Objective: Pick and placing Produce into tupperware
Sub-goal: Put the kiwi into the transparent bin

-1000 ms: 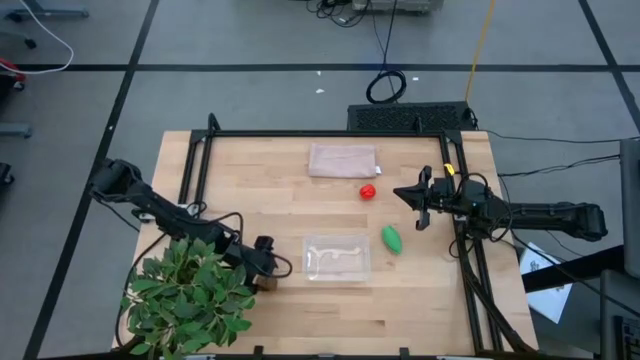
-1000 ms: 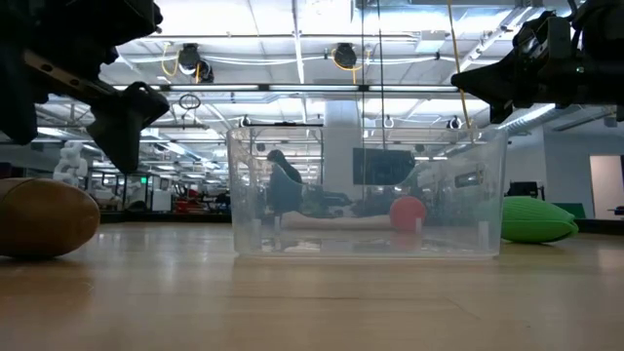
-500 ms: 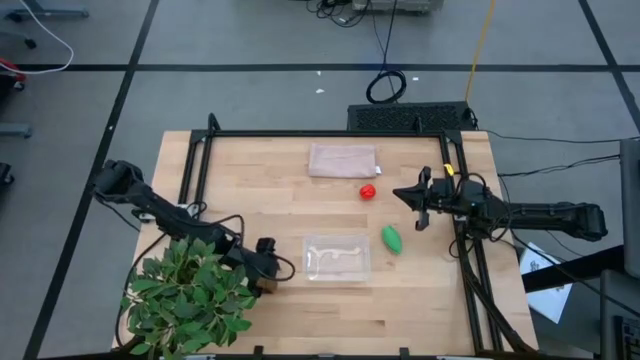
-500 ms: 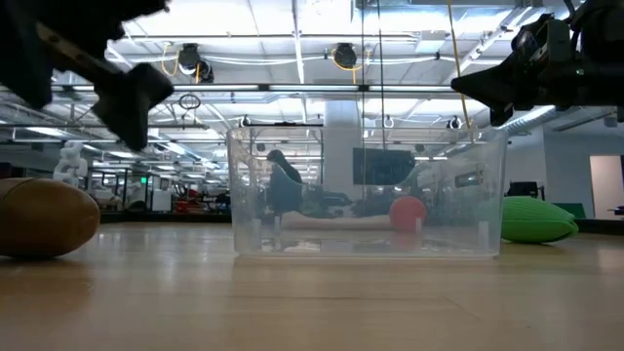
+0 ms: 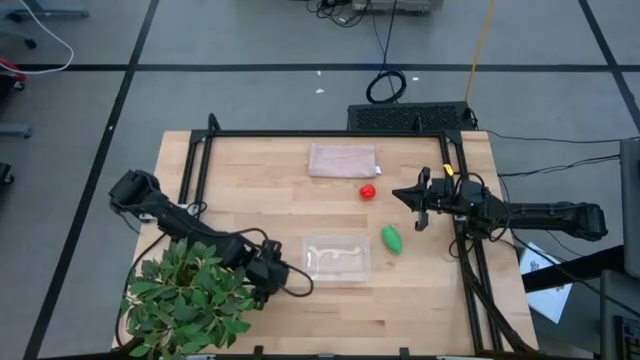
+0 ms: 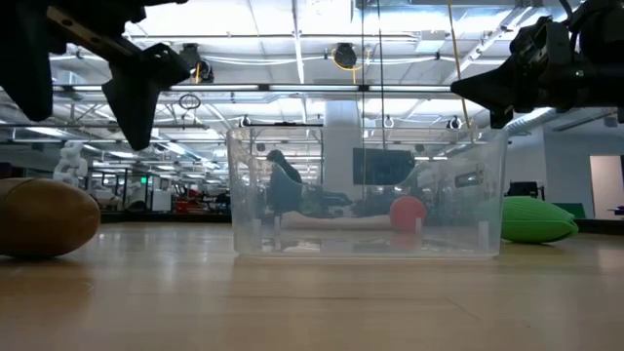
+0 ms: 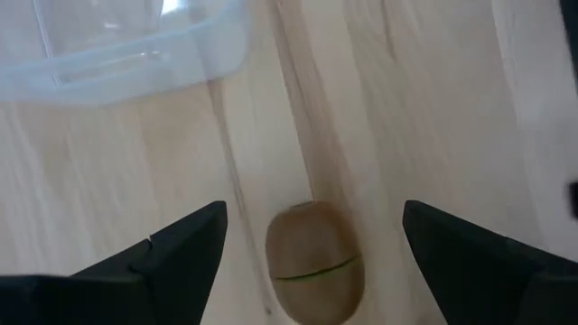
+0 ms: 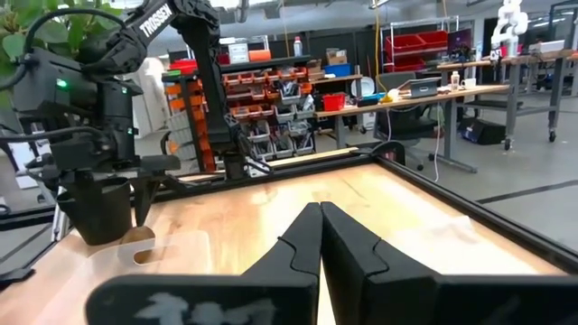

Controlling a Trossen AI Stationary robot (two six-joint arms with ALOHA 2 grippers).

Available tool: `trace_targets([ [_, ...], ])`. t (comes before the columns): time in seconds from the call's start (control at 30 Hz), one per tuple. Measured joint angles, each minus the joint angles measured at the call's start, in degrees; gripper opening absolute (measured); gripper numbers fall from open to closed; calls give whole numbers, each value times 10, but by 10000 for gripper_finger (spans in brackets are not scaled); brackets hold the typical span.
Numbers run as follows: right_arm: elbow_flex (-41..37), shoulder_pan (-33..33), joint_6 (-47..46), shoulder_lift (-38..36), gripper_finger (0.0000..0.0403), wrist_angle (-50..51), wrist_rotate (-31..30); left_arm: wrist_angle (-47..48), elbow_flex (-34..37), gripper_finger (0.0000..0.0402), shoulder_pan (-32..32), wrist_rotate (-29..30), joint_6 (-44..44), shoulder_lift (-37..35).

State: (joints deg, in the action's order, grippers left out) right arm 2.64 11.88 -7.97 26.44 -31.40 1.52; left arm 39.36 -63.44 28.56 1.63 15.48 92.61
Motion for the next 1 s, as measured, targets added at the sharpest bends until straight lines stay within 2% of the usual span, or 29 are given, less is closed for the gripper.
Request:
trace_targets([
  [0.27, 0, 0, -3, 0, 0, 0, 0, 0, 0, 342, 0, -27, 54, 0],
  [0.63, 0, 0, -4, 0, 0, 0, 0, 38, 0, 342, 0, 47, 32, 0],
  [0.83, 0, 0, -4, 0, 0, 0, 0, 41, 0, 342, 0, 48, 11, 0],
  [1.0, 0, 0, -4, 0, 0, 0, 0, 40, 0, 342, 0, 25, 20, 0],
])
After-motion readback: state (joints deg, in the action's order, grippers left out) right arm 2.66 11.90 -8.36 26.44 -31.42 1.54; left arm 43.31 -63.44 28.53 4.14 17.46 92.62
